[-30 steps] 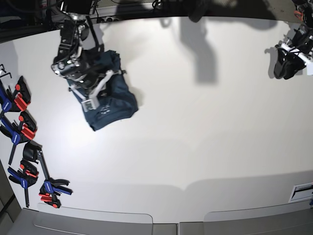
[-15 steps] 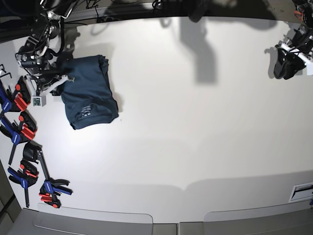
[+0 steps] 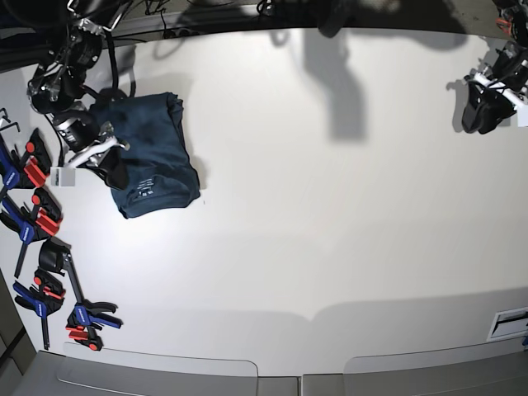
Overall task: Fold the T-shirt properly
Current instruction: 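Carry the teal bundle with the right gripper toward the clamps, then lower the bundle onto the table beside the clamps with the right gripper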
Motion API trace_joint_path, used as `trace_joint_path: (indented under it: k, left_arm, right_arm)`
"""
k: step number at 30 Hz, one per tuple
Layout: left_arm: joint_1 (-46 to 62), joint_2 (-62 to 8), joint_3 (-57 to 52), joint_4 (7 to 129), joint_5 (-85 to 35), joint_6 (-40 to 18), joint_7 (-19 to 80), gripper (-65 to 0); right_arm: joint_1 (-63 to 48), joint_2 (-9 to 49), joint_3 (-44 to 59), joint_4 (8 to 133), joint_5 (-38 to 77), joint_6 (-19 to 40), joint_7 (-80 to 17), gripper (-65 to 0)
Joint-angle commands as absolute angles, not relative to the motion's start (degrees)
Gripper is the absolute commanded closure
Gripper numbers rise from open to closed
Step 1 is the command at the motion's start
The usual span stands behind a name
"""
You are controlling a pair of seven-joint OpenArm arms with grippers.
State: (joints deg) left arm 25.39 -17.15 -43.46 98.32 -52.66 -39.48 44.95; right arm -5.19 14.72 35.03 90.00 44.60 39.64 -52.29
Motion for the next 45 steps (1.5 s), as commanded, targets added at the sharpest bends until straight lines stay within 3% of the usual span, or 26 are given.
trace_joint_path:
  k: [1,6,13,21,36,45]
  left_arm:
    - [25.56,-18.11,-43.81,99.37,-54.04,-40.00,43.53,-21.5]
    - [25.54,-18.11,-43.81,99.37,-54.04,-40.00,43.20,-21.6]
    - [25.56,-18.11,-43.81,99.37,-54.04,-40.00,43.20,-21.5]
    - [25.56,-18.11,-43.81,99.37,-54.04,-40.00,43.20,-21.6]
    - [25.56,-18.11,-43.81,99.37,-54.04,-40.00,43.22,-21.5]
    - [25.56,-18.11,-43.81,99.37,-54.06,-40.00,43.22,-21.5]
  right_arm:
    - [-4.23,14.74,35.18,90.94,44.82,40.00,-50.76,0.0]
    - [-3.70,11.27,33.91,90.59,36.29,40.00,-49.39,0.0]
    - [-3.66,10.96,26.15,85.30,22.74,40.00,-44.01,0.0]
    - [-3.68,11.49,24.86,82.72,10.90,32.32,-42.89,0.0]
    - [-6.20,20.56,25.54,82.72,10.87,32.60,-45.28,0.0]
    - [-6.57,21.80,25.54,82.76,15.79,32.58,-45.25,0.0]
